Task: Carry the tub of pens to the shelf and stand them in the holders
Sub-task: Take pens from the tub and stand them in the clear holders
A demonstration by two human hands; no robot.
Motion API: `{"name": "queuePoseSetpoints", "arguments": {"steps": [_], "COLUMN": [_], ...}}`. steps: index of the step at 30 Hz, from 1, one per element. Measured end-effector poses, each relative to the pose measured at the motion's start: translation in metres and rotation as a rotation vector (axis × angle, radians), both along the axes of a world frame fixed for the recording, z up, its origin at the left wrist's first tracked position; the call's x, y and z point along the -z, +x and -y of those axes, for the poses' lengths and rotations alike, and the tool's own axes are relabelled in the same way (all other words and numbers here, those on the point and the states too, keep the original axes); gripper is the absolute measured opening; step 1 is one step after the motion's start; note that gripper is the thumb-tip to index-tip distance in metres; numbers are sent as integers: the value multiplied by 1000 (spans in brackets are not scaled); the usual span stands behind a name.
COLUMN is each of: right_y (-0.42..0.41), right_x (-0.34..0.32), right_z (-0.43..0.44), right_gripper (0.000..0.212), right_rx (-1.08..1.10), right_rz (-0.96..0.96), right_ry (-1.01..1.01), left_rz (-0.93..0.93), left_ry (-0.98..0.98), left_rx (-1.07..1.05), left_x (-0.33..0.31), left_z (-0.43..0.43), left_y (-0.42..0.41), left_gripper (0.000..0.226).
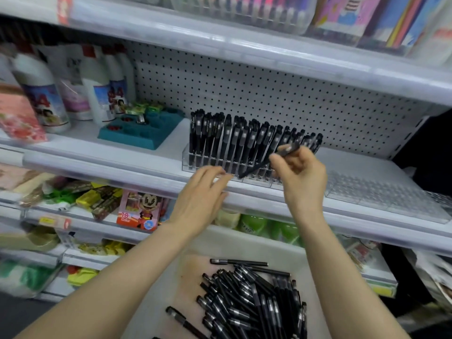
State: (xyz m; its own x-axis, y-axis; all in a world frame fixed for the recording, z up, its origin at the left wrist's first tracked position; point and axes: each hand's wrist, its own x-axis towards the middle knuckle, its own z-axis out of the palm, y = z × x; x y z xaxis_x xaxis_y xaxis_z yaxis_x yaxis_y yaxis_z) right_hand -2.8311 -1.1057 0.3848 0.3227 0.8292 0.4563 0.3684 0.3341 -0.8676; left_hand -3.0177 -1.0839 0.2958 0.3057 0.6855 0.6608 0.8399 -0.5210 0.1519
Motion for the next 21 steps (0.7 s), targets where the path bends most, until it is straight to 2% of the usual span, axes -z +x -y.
{"name": "queuePoseSetpoints", "arguments": {"steps": [4,6,13,17,21], "right_y": [5,4,-7,-11,-11], "right_x": [-23,-26,-7,9,12], "right_z": [-27,-38,-61,-62,-63], "right_gripper": [4,8,20,25,19], "right_rx": [80,108,92,82,85], "right_rz": [157,259,565,571,548], "right_ry": [91,92,-38,-95,-89], "left_rz": [-75,-98,-66,-60,-47], "left_ry": [9,10,-1,-11,-12], "left_rx": [-75,-93,-85,-84,-82], "left_x": [-11,-12,-5,-3,-2], "left_z": [-21,-26,-33,-34,-34], "left_y": [-9,-11,-13,-13,-12], "left_gripper": [53,54,54,53,51]}}
